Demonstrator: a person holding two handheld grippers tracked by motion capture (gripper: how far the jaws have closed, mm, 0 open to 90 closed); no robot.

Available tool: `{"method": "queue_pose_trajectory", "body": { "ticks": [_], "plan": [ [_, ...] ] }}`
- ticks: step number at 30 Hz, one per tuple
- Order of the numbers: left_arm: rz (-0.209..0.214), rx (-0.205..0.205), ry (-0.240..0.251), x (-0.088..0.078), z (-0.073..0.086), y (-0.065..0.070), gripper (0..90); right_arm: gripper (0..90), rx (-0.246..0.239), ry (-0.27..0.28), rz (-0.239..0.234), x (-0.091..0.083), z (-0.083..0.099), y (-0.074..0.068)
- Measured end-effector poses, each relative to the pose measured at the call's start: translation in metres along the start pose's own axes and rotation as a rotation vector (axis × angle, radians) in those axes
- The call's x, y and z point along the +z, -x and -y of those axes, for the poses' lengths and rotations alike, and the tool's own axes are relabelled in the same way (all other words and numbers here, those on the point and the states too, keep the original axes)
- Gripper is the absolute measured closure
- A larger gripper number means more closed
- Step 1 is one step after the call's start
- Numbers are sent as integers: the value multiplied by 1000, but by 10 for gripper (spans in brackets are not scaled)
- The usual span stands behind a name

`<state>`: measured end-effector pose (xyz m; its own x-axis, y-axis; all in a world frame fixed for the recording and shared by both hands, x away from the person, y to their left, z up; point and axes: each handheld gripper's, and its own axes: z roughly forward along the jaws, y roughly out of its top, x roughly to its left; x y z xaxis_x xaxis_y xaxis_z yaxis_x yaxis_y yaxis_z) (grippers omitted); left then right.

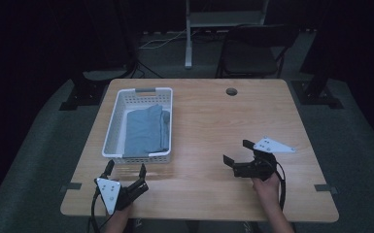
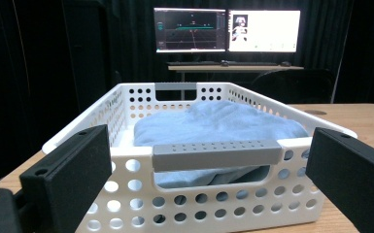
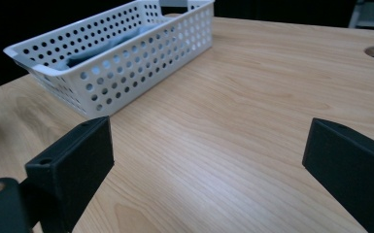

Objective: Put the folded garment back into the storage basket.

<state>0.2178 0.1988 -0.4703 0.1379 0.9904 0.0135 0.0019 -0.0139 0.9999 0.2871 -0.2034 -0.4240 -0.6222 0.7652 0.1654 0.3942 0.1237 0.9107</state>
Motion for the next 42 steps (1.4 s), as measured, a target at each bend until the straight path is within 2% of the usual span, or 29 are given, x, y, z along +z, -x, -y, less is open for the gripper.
{"method": "queue_pose_trajectory", "body": {
  "ticks": [4, 12, 13, 16, 17, 18, 21, 27, 31, 32, 34, 35, 42],
  "plan": [
    [0, 0, 0, 0, 0, 0, 36, 41, 11, -7, 18, -5, 5, 4],
    [0, 0, 1, 0, 0, 0, 36, 40, -3, -8, 78, -20, 13, 8],
    [0, 0, 1, 0, 0, 0, 35, 37, 2, -6, 110, -25, 17, 11],
    [0, 0, 1, 0, 0, 0, 36, 37, 19, 2, 126, -31, 20, 15],
    [0, 0, 1, 0, 0, 0, 36, 37, 26, 4, 143, -34, 21, 16],
    [0, 0, 2, 0, 0, 0, 35, 37, 23, 12, 191, -38, 23, 16],
    [0, 0, 1, 0, 0, 0, 36, 37, 22, 29, 227, -44, 27, 18],
    [0, 0, 3, 0, 0, 0, 36, 37, 23, 0, 241, -46, 36, 20],
    [0, 0, 2, 0, 0, 0, 36, 37, 43, -10, 283, -53, 51, 26],
    [0, 0, 3, 0, 0, 0, 35, 37, 70, 6, 275, -56, 52, 28],
    [0, 0, 2, 0, 0, 0, 35, 37, 84, 27, 269, -59, 53, 29],
    [0, 0, 2, 0, 0, 0, 35, 37, 80, 45, 294, -61, 53, 28],
    [0, 0, 2, 0, 0, 0, 35, 37, 69, 32, 297, -57, 54, 28]
  ]
}}
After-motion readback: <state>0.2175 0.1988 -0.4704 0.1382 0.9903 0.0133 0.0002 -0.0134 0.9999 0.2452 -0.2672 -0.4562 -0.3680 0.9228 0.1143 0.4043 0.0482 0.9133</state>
